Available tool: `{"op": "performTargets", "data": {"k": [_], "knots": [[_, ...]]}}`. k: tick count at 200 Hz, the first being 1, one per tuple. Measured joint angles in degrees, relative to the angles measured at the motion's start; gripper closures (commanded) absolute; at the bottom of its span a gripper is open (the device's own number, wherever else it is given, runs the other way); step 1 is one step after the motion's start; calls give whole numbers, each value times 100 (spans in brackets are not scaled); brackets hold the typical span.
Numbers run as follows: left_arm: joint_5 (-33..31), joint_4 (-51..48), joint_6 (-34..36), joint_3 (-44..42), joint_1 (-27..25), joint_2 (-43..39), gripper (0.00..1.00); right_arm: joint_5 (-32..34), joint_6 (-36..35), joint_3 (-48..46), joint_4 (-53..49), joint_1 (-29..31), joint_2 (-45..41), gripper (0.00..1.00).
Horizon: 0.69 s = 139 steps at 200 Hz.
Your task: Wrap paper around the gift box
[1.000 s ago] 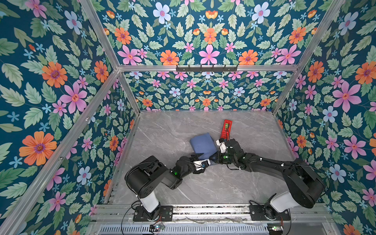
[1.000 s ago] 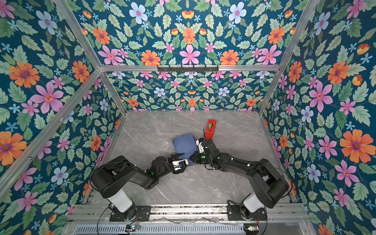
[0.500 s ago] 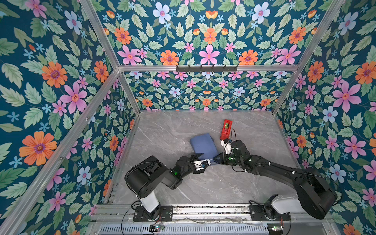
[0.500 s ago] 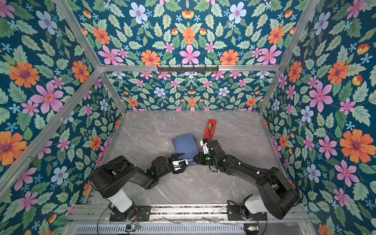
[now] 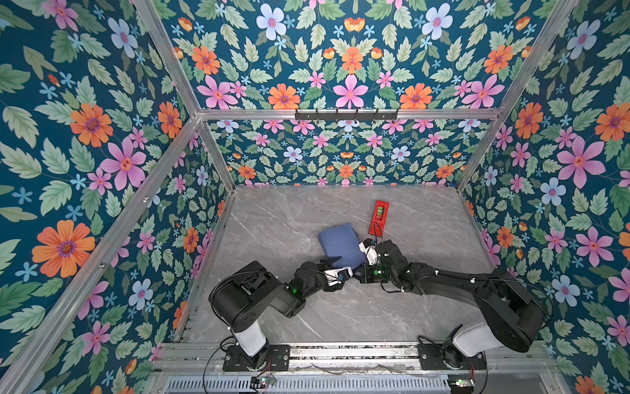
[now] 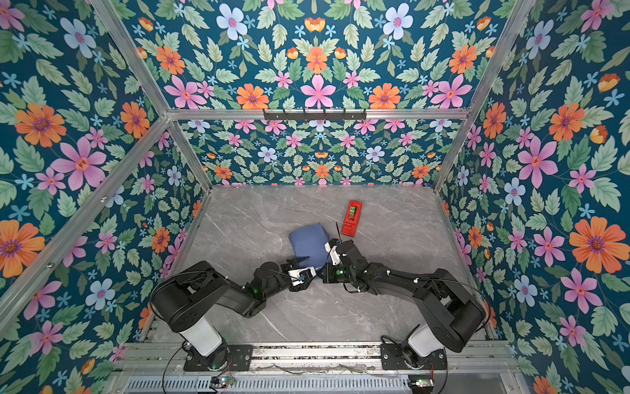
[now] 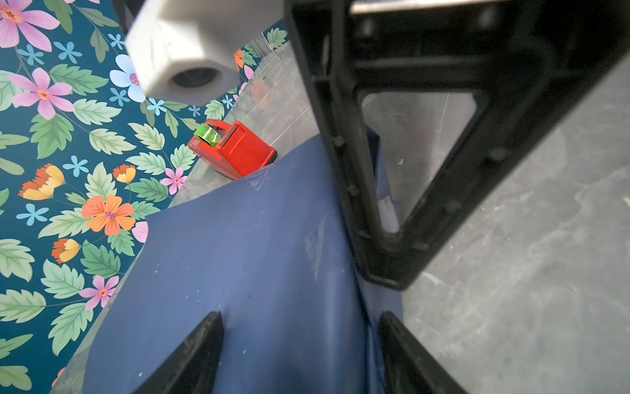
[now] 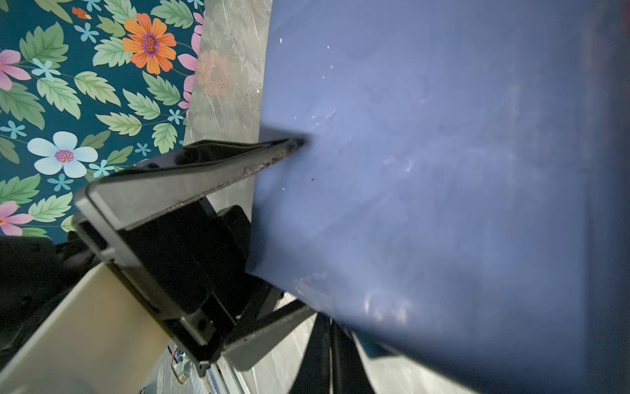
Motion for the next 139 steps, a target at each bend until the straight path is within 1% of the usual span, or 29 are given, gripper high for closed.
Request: {"op": "performTargets", "data": {"k": [62,139], "knots": [[4,0,0,0,0,0,27,251,-42,-151,-9,-111,-31,95],[15,-9,-20,11,0,0,27,289,-87,-271,-7,-267,-52,96]]}}
